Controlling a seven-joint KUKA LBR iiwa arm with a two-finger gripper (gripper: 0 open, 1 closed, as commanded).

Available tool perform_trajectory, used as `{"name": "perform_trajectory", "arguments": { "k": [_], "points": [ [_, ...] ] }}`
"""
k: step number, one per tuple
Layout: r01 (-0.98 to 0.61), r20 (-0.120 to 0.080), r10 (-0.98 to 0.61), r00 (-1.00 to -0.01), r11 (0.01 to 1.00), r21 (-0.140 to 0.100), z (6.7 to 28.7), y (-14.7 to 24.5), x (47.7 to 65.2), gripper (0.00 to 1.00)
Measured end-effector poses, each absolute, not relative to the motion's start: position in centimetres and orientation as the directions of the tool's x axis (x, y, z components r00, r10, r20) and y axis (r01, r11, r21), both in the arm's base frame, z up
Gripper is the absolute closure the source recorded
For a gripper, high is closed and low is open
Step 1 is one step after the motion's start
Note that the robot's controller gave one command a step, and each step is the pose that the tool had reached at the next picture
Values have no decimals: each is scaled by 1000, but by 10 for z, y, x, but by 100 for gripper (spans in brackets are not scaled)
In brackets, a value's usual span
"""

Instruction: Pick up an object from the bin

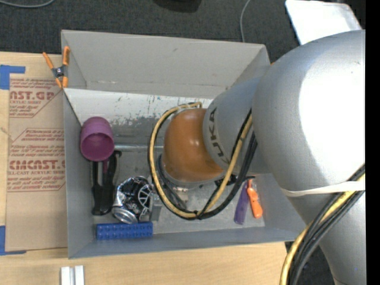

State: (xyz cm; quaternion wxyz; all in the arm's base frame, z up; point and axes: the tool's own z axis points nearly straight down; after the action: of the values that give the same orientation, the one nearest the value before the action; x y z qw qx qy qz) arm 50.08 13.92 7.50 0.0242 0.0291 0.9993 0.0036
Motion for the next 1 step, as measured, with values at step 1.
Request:
{"name": "perform_trajectory", "arguments": {
  "k": [1],
  "points": [
    [-5,-66,-5,-998,1000,8,73,140,502,100]
  ]
}}
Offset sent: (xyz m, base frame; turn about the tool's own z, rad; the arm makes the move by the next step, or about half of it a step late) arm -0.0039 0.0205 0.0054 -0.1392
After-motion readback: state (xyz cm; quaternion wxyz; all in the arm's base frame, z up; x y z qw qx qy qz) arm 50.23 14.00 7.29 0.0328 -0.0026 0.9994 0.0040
